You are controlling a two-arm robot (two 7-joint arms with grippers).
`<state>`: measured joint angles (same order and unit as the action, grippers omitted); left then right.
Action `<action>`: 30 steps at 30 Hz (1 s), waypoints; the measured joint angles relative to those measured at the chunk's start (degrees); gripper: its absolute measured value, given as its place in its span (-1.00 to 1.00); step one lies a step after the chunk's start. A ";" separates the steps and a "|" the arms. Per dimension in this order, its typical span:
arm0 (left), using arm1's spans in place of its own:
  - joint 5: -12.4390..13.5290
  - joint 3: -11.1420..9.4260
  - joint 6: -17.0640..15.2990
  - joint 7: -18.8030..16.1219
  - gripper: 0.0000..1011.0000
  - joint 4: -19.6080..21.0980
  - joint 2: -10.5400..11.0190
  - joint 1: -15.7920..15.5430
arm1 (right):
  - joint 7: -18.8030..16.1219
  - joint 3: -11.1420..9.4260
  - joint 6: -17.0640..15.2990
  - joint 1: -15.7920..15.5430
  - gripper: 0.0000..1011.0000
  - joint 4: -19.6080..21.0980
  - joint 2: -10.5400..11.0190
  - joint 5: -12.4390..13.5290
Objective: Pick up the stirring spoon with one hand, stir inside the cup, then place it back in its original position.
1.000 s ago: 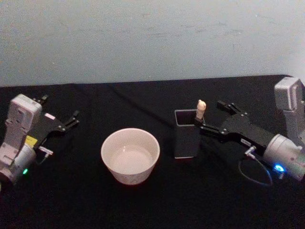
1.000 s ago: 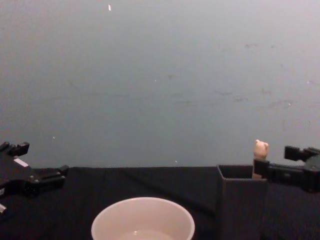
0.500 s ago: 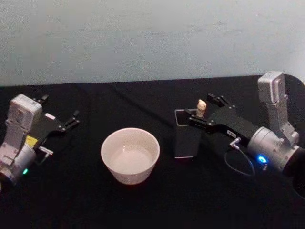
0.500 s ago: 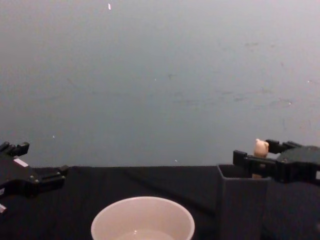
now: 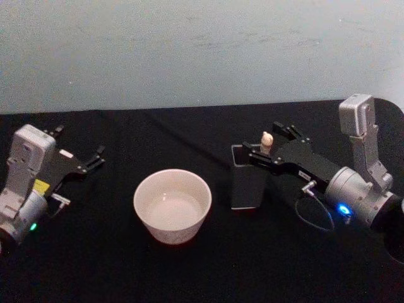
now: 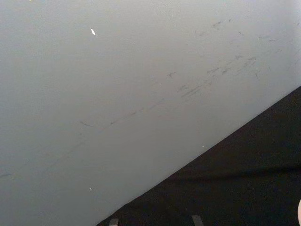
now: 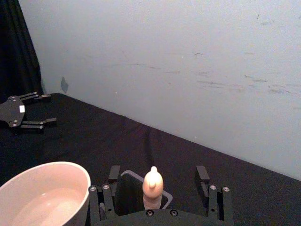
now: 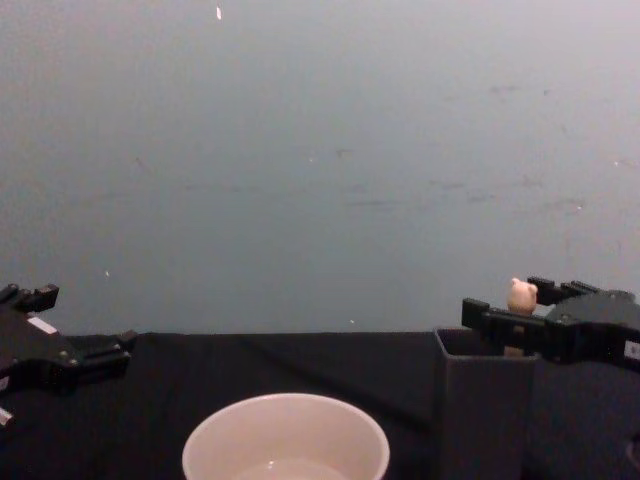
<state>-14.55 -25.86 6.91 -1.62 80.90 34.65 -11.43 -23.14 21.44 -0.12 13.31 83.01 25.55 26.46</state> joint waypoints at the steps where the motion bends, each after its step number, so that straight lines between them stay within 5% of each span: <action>1: 0.00 0.00 0.00 0.00 0.98 0.00 0.00 0.00 | 0.00 0.00 0.00 0.00 0.98 0.00 0.00 0.00; 9: 0.00 0.00 0.00 0.00 0.98 0.00 0.00 0.00 | 0.01 0.05 -0.04 0.01 0.83 0.00 0.06 0.06; 30: 0.00 0.00 0.00 0.00 0.98 0.00 0.00 0.00 | 0.01 0.10 -0.12 0.01 -0.51 0.10 0.14 0.18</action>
<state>-14.55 -25.86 6.91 -1.62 80.90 34.65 -11.43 -23.12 21.54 -0.23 13.32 83.12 25.69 26.64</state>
